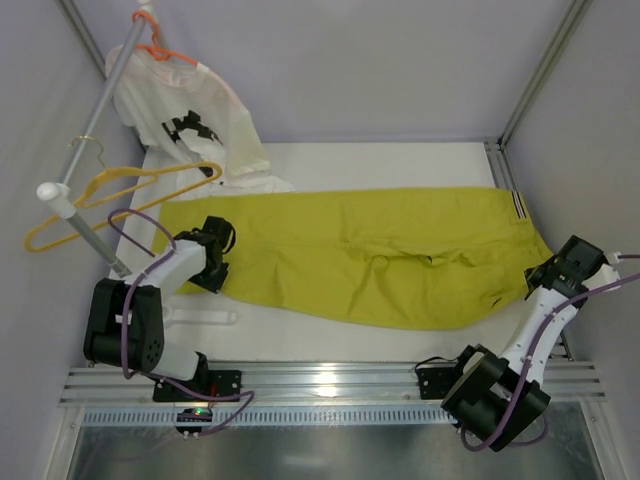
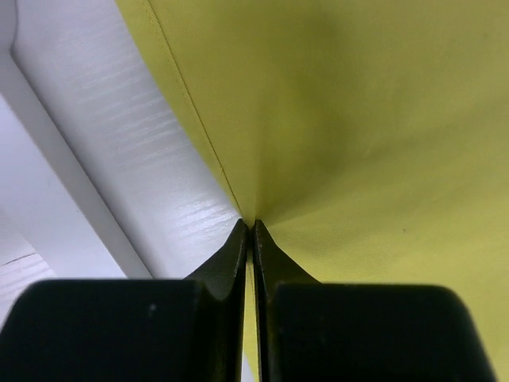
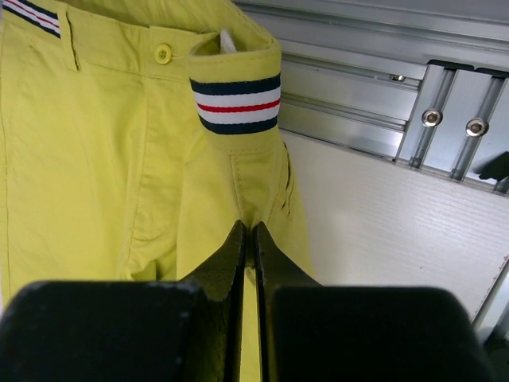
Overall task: Place the trousers on the hanger
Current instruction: Fold the trousers
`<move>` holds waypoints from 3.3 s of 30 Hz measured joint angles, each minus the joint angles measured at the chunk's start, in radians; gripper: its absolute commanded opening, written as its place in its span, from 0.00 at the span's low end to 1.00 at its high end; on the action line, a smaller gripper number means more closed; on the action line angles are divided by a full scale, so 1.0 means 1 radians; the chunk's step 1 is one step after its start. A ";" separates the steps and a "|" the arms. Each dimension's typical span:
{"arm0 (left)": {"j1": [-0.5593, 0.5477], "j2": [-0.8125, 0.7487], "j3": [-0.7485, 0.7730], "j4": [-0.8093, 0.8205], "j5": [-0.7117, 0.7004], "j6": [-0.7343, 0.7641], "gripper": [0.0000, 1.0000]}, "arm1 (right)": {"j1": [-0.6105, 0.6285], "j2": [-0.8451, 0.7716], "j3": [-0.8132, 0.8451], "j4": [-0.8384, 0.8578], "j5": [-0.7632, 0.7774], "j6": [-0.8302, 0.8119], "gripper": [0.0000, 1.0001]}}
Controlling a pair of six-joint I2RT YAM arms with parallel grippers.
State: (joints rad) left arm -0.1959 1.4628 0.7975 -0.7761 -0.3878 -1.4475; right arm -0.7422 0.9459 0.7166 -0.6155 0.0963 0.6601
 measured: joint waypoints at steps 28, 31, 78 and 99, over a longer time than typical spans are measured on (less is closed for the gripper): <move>0.000 -0.172 0.333 -0.396 -0.143 0.006 0.01 | 0.003 -0.172 0.359 -0.345 0.068 -0.041 0.04; -0.001 -0.199 0.363 -0.390 -0.128 0.052 0.00 | 0.003 -0.170 0.368 -0.360 0.073 -0.054 0.04; -0.241 0.249 0.618 -0.183 -0.091 0.467 0.00 | 0.062 -0.018 0.354 -0.180 -0.016 0.000 0.04; -0.081 0.575 0.996 -0.449 -0.295 0.584 0.00 | 0.087 0.154 0.374 -0.132 0.107 0.000 0.04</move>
State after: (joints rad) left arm -0.2771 2.0380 1.7939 -1.2255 -0.6830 -0.8631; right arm -0.6552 1.1000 1.0904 -0.7471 0.2035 0.6598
